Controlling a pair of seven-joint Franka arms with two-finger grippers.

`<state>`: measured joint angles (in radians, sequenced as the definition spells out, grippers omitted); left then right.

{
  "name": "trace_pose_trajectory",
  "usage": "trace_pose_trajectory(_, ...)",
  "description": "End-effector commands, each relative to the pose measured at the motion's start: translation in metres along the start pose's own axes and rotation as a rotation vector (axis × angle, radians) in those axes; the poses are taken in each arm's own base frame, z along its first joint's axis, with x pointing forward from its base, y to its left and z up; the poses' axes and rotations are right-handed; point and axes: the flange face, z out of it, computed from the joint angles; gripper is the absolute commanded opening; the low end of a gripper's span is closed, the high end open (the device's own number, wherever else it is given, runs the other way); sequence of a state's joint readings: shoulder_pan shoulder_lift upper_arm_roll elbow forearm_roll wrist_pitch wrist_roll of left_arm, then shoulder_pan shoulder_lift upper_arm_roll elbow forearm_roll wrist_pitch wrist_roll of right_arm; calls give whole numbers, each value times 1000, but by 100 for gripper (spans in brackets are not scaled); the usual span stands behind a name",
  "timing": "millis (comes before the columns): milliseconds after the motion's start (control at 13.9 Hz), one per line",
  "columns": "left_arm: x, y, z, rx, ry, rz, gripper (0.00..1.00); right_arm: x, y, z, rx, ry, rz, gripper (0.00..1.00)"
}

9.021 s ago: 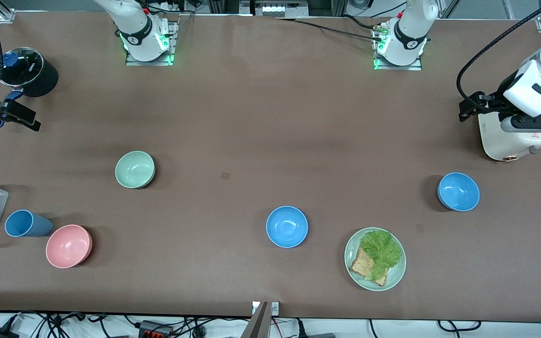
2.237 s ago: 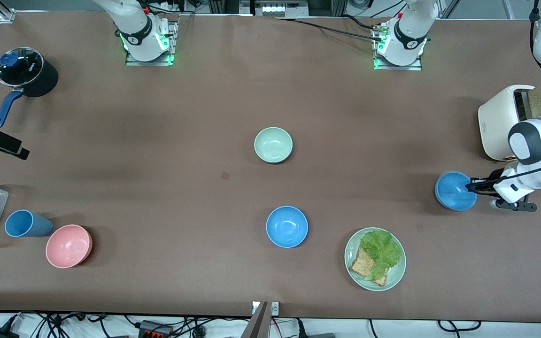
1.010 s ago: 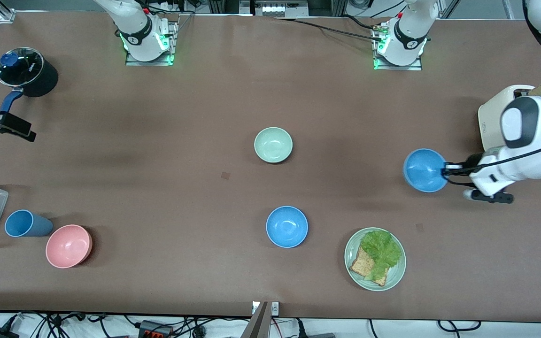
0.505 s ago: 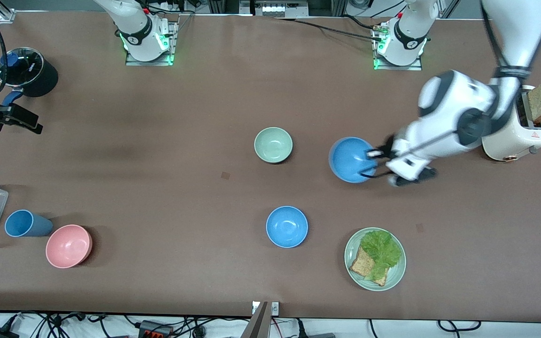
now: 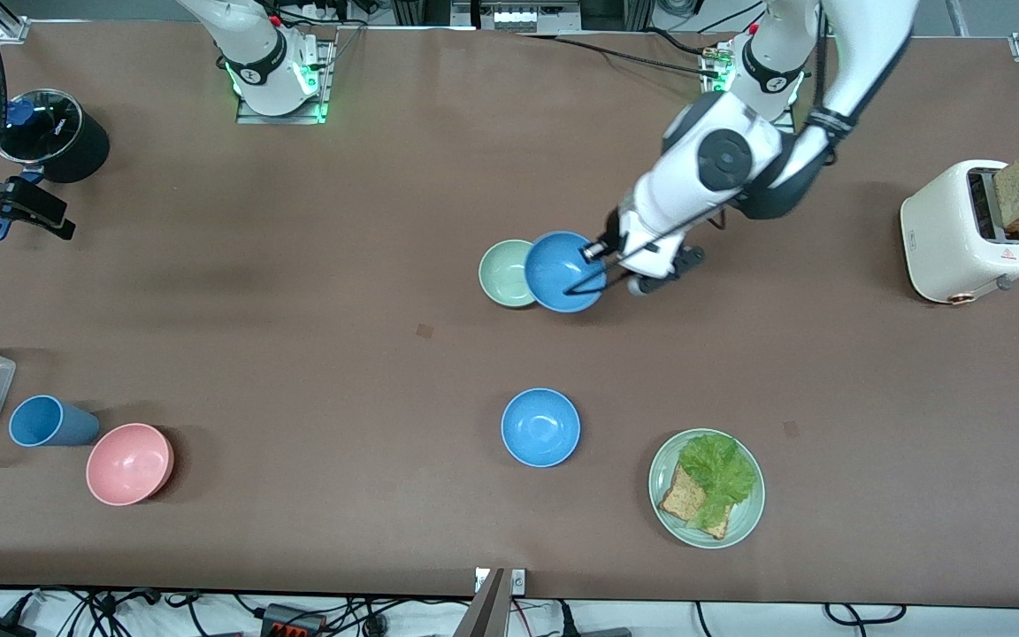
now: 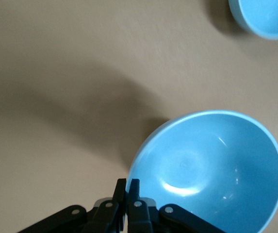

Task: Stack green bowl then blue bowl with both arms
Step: 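Lower the blue bowl into the green bowl with the left gripper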

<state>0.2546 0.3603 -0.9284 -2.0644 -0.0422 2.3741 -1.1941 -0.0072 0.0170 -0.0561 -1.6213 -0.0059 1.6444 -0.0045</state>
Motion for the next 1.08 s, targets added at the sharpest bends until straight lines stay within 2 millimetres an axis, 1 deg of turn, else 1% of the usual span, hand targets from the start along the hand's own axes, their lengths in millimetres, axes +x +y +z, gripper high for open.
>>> trace_pose_trajectory(0,-21,6,9,-22,17,-17,1,-6,-2,-5,1,21,-20,100)
trace_pose_trajectory(144,-36,12,16,-30,12,-16,1,-5,0,-5,-4,29,-38,100)
trace_pose_trajectory(289,-34,9,28,-15,25,2,1,-4,2,-4,-11,30,-51,100)
trace_pose_trajectory(433,-32,7,46,5,53,11,1,-4,2,-3,-15,26,-52,100)
trace_pose_trajectory(505,-37,8,56,20,78,22,1,-5,3,-2,-15,23,-48,100)
trace_pose_trajectory(649,-34,7,74,44,103,15,0,-5,1,-1,-15,20,-43,100)
trace_pose_trajectory(722,-31,14,70,31,100,-3,0,-5,1,1,-14,17,-39,100)
trace_pose_trajectory(794,-27,16,67,26,101,-16,0,-5,1,1,-14,17,-39,100)
trace_pose_trajectory(866,-28,16,67,27,100,-16,0,-6,2,0,-14,17,-36,100)
trace_pose_trajectory(938,-31,16,68,27,99,-19,0,-7,2,-1,-14,17,-34,100)
trace_pose_trajectory(1010,-38,18,70,27,99,-35,0,-7,2,-2,-14,17,-34,100)
